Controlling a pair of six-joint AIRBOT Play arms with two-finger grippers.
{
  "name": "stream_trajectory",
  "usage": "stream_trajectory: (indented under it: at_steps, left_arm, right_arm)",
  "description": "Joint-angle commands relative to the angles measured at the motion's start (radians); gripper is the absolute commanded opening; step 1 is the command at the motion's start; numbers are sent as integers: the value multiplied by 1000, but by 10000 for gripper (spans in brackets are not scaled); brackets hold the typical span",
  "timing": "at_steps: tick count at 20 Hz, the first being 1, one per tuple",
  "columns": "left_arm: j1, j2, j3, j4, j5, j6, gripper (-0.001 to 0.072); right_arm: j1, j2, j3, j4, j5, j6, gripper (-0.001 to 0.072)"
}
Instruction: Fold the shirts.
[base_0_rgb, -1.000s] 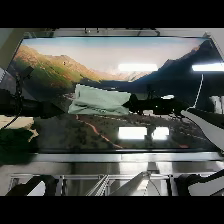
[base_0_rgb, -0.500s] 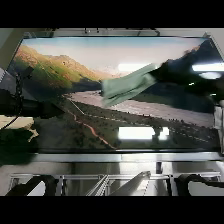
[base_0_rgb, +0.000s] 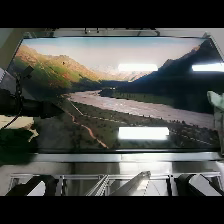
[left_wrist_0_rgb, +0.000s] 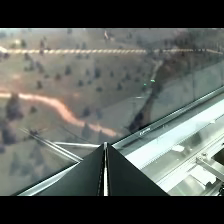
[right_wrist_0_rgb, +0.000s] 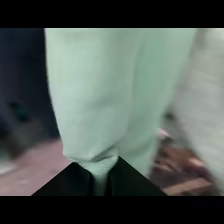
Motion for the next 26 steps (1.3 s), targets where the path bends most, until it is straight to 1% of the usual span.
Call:
stream_trajectory:
  at_steps: [1,3,5,6,7,8,11,13,14,15,17,18,19,20,21,22,24,26]
  left_arm:
    - [0,-1,0,0,2,2,18]
    - [0,-1,0,0,3,2,18]
    - [0,-1,0,0,9,2,18]
    - [0,-1,0,0,15,2,18]
    - [0,-1,0,0,19,2,18]
    - [0,-1,0,-1,20,2,18]
    - [0,-1,0,-2,19,2,18]
    - [0,-1,0,-1,19,2,18]
    - [0,-1,0,-1,19,2,18]
    - [0,0,0,-2,17,2,18]
    - [0,0,1,-10,15,2,18]
    - [0,0,4,-36,16,3,18]
    - [0,0,13,-63,13,3,18]
    - [-2,0,28,-86,13,4,18]
    - [-9,0,51,-90,14,16,18]
    - [-21,5,71,-90,11,24,18]
    - [-56,45,64,-90,-48,40,17]
    - [-113,119,-14,-90,-127,40,18]
  right_arm:
    - [-139,14,-208,-200,-13,42,18]
    - [-163,7,-333,-200,-72,42,18]
    - [-164,-6,-367,-199,-90,41,20]
    - [-164,-6,-365,-189,-84,42,72]
    - [-164,-6,-352,-178,-68,41,353]
    - [-163,-5,-332,-170,-36,40,717]
    - [-163,4,-235,-172,128,39,709]
    - [-161,27,-154,-142,226,61,708]
    - [-160,44,-120,-69,251,68,708]
    - [-160,66,-108,52,258,64,708]
    - [-131,114,-108,328,274,-21,695]
    - [-90,132,-108,427,285,-60,567]
    - [-26,150,-108,509,288,-119,264]
    - [49,167,-108,555,290,-154,198]
    - [142,189,-108,576,288,-184,158]
    - [242,216,-108,580,278,-227,22]
    - [441,285,-123,579,216,-294,21]
    - [636,372,-181,571,101,-309,21]
